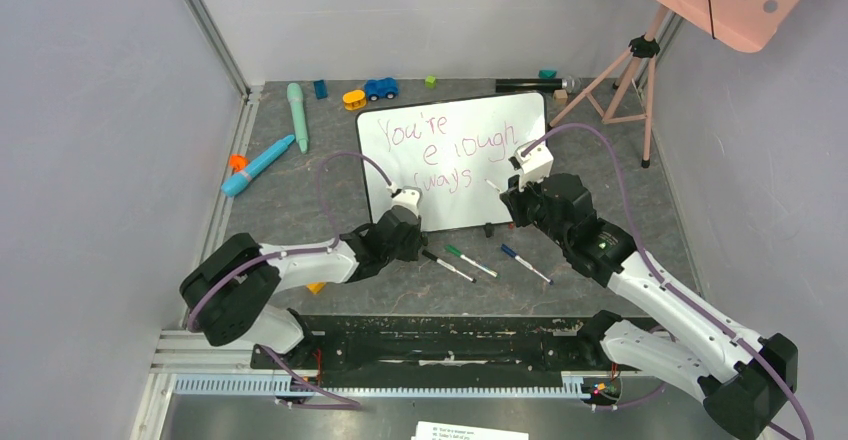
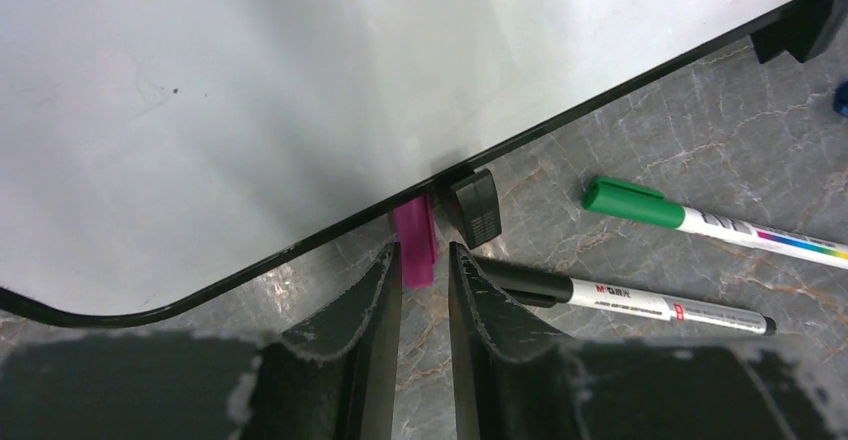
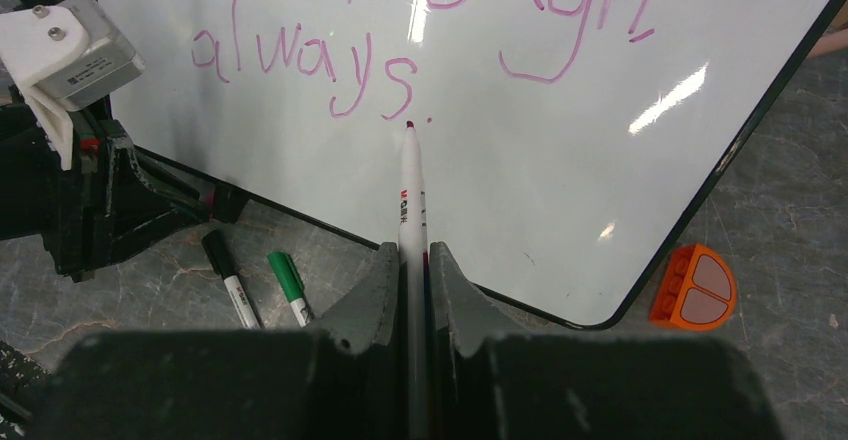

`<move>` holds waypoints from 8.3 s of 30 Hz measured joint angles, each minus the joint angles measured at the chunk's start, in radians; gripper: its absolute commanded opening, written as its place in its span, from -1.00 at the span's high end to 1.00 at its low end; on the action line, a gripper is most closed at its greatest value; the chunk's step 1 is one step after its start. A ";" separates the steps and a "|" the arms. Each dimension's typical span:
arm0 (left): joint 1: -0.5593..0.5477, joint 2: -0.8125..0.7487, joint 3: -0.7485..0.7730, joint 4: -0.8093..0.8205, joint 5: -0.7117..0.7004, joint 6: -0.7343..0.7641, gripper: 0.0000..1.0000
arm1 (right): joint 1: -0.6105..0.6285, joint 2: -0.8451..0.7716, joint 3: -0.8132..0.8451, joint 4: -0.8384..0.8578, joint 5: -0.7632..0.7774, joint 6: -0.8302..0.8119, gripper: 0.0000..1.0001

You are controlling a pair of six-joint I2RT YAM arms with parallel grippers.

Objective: Write a sentence on the whiteboard
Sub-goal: Pick up the pen cap from the center of the board, then insert the whiteboard marker without the cap into the pen cap, then put down the whiteboard marker at the center of the board.

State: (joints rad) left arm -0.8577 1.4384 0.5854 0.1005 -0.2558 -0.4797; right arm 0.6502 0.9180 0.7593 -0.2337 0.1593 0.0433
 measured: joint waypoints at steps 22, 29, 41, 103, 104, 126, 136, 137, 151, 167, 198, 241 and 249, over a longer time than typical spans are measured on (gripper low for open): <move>-0.002 0.137 0.121 -0.081 -0.062 0.000 0.40 | 0.000 -0.008 -0.019 0.000 0.000 0.001 1.00; -0.004 0.157 0.147 -0.099 -0.082 -0.002 0.96 | 0.000 -0.021 -0.021 -0.002 -0.004 0.001 1.00; -0.004 -0.177 0.030 -0.239 -0.037 -0.071 0.96 | 0.000 -0.069 -0.068 0.000 -0.067 0.020 1.00; -0.004 -0.536 -0.213 0.247 -0.195 -0.955 0.96 | 0.197 0.007 -0.363 0.690 -0.380 0.260 1.00; -0.004 -0.534 -0.213 0.247 -0.190 -0.956 0.96 | 0.197 0.007 -0.362 0.690 -0.380 0.260 1.00; -0.004 -0.531 -0.216 0.255 -0.177 -0.994 0.96 | 0.197 0.025 -0.347 0.689 -0.359 0.251 1.00; -0.004 -0.531 -0.224 0.266 -0.160 -0.997 0.96 | 0.197 0.027 -0.333 0.689 -0.344 0.244 1.00; -0.004 -0.531 -0.226 0.269 -0.159 -1.000 0.96 | 0.197 0.028 -0.333 0.689 -0.344 0.244 1.00; -0.004 -0.518 -0.232 0.290 -0.134 -1.023 0.96 | 0.197 0.037 -0.333 0.689 -0.334 0.233 1.00; -0.001 -0.454 -0.237 0.388 -0.108 -1.042 0.96 | 0.208 0.011 -0.377 0.748 -0.262 0.234 1.00; -0.101 -0.020 0.040 0.837 -0.347 -0.898 0.96 | 0.283 0.135 -0.266 0.934 0.221 -0.098 1.00; -0.024 -0.627 0.128 -0.473 -0.173 -0.311 -0.75 | 0.014 0.044 -0.304 0.227 -0.370 0.126 1.00; 0.020 -0.773 -0.006 -0.468 -0.243 -0.142 -0.86 | -0.018 0.188 -0.365 0.309 -0.398 0.179 -0.54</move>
State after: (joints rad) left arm -0.8375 0.6651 0.5789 -0.3676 -0.4992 -0.6212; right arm 0.6327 1.1057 0.3939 0.0753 -0.2386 0.2218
